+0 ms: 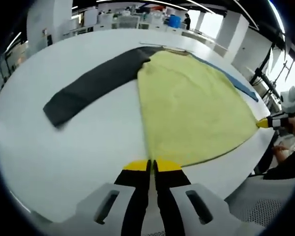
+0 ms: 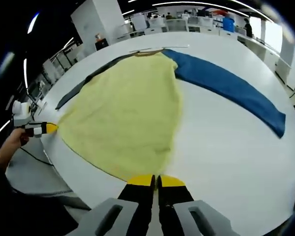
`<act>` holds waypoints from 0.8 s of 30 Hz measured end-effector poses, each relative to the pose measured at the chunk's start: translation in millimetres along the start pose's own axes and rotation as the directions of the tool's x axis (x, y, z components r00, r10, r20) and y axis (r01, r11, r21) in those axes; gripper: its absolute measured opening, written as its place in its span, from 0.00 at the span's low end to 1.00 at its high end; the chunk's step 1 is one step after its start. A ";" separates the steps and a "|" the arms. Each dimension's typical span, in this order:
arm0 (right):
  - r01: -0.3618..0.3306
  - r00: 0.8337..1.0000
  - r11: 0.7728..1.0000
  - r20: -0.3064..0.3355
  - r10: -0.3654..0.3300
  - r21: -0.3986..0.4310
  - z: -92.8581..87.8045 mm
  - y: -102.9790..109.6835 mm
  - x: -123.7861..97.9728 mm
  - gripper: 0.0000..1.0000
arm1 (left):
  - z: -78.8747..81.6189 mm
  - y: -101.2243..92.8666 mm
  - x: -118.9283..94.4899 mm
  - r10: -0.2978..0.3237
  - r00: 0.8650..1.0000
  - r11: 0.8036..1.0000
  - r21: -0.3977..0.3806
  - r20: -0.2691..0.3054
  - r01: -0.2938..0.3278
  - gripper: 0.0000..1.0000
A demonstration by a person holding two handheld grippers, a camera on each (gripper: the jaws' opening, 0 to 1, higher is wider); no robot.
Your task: Fold the garment on the visible template until the final outline fits inside the template.
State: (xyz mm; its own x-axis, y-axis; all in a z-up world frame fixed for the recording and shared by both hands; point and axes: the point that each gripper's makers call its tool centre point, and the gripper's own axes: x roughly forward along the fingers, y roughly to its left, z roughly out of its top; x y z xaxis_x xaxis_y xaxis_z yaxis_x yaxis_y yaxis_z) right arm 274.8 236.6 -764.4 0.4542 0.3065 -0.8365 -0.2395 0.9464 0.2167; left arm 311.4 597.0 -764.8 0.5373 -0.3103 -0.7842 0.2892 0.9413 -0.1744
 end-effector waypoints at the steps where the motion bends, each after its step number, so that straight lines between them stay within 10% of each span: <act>1: 0.001 1.000 1.000 -0.001 -0.001 0.000 -0.7 -0.3 -0.8 0.00 | -0.7 -0.3 -0.4 -0.002 1.000 1.000 0.004 -0.006 0.002 0.01; 24: -0.011 0.999 1.000 -0.037 0.012 0.021 -20.2 -10.8 -15.4 0.00 | -24.0 -26.2 -11.9 -0.014 0.997 0.998 0.054 -0.075 0.018 0.01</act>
State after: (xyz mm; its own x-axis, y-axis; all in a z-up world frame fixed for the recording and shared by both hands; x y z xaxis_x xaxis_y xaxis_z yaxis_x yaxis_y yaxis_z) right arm 253.0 219.6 -764.1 0.4191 0.3140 -0.8519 -0.2268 0.9447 0.2367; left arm 278.5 579.2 -765.1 0.4726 -0.3125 -0.8240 0.3412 0.9270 -0.1559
